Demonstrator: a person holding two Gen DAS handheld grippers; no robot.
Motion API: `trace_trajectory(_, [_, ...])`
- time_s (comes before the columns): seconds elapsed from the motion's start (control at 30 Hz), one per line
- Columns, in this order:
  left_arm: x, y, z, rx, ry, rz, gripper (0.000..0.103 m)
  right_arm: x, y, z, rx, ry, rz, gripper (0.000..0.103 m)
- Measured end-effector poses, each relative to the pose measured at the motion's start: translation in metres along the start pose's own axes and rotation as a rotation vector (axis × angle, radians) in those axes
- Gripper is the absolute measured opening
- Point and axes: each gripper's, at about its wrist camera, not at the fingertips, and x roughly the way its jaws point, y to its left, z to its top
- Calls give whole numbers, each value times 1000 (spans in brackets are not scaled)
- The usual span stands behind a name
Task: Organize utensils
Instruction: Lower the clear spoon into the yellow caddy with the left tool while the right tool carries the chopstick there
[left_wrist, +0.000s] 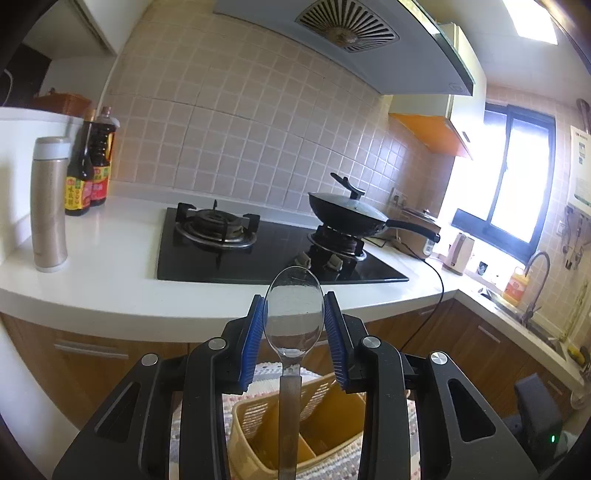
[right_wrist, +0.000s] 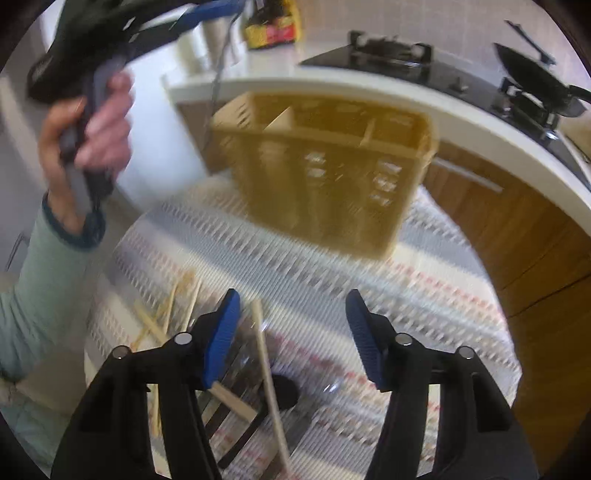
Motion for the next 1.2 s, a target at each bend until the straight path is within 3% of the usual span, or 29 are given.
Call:
trace_trajectory(0.07, [-5,-1,0,3,1,2,31,6,13,-11,-30,35,44,55])
trace_trajectory(0.2, [-16,-5,0,9,-6,4,31,28,66,-35,-154,143,129,36])
trace_trajectory(0.23, [-20,-6,0,13,-7,5,31,35,78,-38,-194,166,136,36])
trace_trajectory(0.33, [-30,-8,-2,20,-10,12,31,53,112,-50,-327,222,102,36])
trace_trajectory(0.53, [-44,-3,-4,10,-15,22,31,76,135,-39,-405,274,118,34])
trace_trajectory(0.67, [-46,-1,-6,13,-12,27,31,99,142,-39,-443,339,92,27])
trace_trajectory(0.73, [-47,0,-7,19,-9,31,31,107,143,-39,-450,369,77,17])
trace_trajectory(0.8, [-47,-1,-8,24,-7,34,31,107,143,-36,-445,371,83,10])
trace_trajectory(1.03, [-42,0,-9,19,-1,23,31,84,130,-33,-371,312,90,10])
trace_trajectory(1.2, [-41,-4,-7,33,-6,15,31,51,103,-26,-263,207,135,10])
